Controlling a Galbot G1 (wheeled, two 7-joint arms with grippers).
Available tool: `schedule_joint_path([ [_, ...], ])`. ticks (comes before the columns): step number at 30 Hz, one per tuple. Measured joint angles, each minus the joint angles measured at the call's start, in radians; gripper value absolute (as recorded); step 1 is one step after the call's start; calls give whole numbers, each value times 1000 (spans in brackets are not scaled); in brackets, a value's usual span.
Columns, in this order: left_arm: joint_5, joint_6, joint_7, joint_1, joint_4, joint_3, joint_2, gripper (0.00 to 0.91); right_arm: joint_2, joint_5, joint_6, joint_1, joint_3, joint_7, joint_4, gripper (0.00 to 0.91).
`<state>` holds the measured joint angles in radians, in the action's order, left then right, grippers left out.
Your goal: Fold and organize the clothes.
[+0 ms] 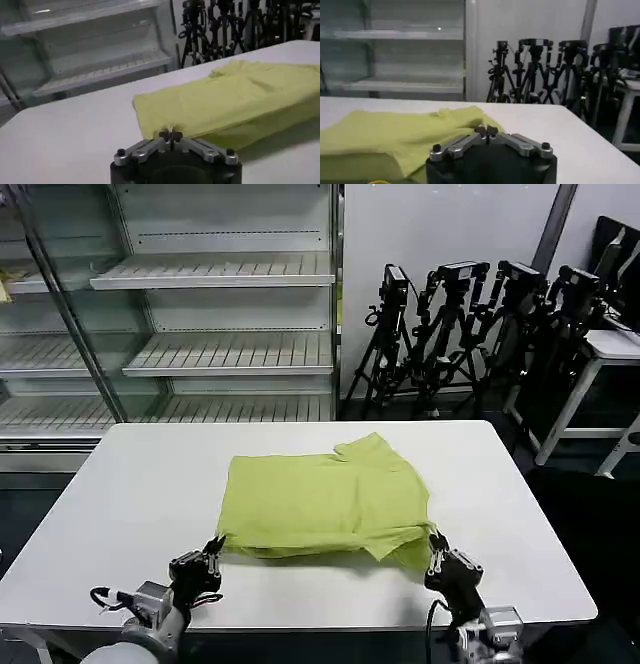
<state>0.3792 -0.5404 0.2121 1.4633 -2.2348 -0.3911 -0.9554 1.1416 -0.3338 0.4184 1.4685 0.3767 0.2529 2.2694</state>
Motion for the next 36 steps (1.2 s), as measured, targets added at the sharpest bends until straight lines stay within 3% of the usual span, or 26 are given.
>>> schedule_joint_path([
  [13, -9, 8, 4, -120, 102, 76, 18, 20, -44, -58, 33, -182, -61, 2, -144, 0],
  [35, -16, 27, 41, -262, 238, 139, -6, 20, -4, -20, 20, -345, -159, -6, -333, 0],
  [36, -16, 28, 42, -265, 243, 140, -6, 50, -1, -17, 20, -348, -162, -7, -339, 0],
])
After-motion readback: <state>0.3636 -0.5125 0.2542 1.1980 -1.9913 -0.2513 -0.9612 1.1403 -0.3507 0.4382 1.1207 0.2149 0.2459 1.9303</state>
